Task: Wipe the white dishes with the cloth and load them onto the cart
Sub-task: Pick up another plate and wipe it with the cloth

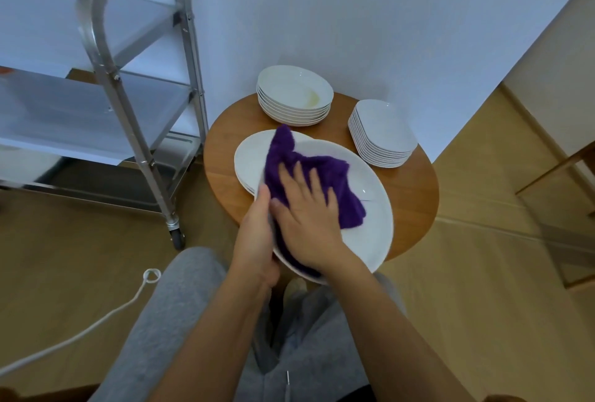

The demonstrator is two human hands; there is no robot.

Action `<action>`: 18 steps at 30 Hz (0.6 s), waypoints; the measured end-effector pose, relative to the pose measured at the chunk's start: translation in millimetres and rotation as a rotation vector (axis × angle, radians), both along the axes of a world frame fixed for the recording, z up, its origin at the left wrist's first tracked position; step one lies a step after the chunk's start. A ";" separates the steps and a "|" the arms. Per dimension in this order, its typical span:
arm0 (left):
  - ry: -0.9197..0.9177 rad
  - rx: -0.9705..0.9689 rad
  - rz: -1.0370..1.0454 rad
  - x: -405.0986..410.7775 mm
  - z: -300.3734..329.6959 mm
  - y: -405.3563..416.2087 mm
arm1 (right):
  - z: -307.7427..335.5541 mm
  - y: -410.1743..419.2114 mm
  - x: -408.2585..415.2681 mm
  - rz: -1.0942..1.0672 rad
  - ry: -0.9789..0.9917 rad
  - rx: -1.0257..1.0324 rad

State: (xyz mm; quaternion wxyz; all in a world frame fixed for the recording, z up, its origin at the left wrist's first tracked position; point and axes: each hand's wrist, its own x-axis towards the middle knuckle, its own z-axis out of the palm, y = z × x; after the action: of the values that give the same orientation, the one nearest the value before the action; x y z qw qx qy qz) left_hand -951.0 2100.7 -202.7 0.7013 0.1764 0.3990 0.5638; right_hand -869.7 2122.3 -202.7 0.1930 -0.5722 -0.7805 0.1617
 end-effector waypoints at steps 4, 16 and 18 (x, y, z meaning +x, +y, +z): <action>-0.054 -0.007 0.070 -14.8 2.1 6.2 | 4.0 -20.0 -5.2 0.164 0.315 -0.167; -0.084 -0.006 0.114 -22.2 6.3 -1.1 | 14.1 -46.0 79.5 0.237 -0.253 -0.101; -0.055 -0.006 0.125 -21.8 7.5 -0.2 | 16.1 -45.3 88.3 0.193 -0.243 -0.085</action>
State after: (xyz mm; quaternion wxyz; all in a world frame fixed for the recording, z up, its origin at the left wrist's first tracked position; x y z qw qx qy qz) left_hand -972.9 2100.5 -195.3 0.6758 0.1335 0.3916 0.6100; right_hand -781.4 2077.0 -186.6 0.0564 -0.5176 -0.8419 0.1417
